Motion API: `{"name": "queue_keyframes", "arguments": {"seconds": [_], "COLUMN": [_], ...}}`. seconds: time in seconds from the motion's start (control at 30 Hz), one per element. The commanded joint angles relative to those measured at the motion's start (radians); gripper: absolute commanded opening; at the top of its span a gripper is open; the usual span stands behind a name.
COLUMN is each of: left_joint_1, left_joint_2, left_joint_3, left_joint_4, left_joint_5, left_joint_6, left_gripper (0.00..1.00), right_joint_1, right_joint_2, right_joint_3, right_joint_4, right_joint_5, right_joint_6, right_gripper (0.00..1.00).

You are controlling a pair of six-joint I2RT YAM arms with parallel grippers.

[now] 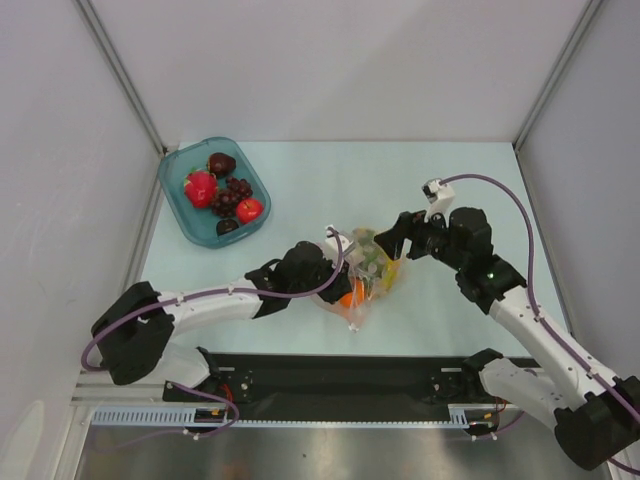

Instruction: Open the zip-top bag and remove the fake food

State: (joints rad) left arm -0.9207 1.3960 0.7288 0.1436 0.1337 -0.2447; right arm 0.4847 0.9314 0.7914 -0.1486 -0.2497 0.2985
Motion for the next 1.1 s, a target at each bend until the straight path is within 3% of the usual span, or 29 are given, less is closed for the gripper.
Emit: {"name": "queue_keyframes", "arguments": {"seconds": [0.0, 0.23, 0.27, 0.37, 0.6, 0.8, 0.9, 1.0, 1.07], "left_joint_1": [-0.001, -0.004, -0.004, -0.004, -0.015, -0.026, -0.035, -0.035, -0.033], "left_joint_2": [0.009, 0.028, 0.028, 0.040, 0.081, 0.162, 0.181, 0.179, 0.172], "left_joint_3": [-0.029, -0.048, -0.051, -0.055, -0.031, 0.009, 0.021, 0.027, 0.024], "left_joint_4": [0.043, 0.082, 0.082, 0.085, 0.068, 0.057, 0.041, 0.013, 0.001], "left_joint_5": [-0.008, -0.006, -0.008, -0.019, -0.065, -0.059, -0.063, -0.081, -0.086], "left_joint_6": [-0.030, -0.048, -0.056, -0.062, -0.051, -0.044, -0.039, -0.031, -0.027], "left_gripper": [0.29, 0.60, 0.71, 0.82, 1.00, 1.00, 0.93, 0.50, 0.38], "right_joint_1": [-0.060, -0.090, -0.090, -0.093, -0.090, -0.090, -0.092, -0.097, -0.107], "right_joint_2": [0.044, 0.165, 0.179, 0.204, 0.231, 0.257, 0.257, 0.253, 0.248], "right_joint_3": [-0.009, -0.079, -0.083, -0.107, -0.149, -0.176, -0.181, -0.176, -0.173], "right_joint_4": [0.035, 0.095, 0.093, 0.106, 0.113, 0.127, 0.121, 0.103, 0.095], "right_joint_5": [-0.029, -0.022, -0.019, -0.029, -0.048, -0.065, -0.063, -0.048, -0.048], "right_joint_6": [-0.016, -0.012, -0.006, 0.010, 0.028, 0.044, 0.042, 0.034, 0.031], "right_gripper": [0.81, 0.81, 0.78, 0.69, 0.50, 0.39, 0.24, 0.14, 0.10]}}
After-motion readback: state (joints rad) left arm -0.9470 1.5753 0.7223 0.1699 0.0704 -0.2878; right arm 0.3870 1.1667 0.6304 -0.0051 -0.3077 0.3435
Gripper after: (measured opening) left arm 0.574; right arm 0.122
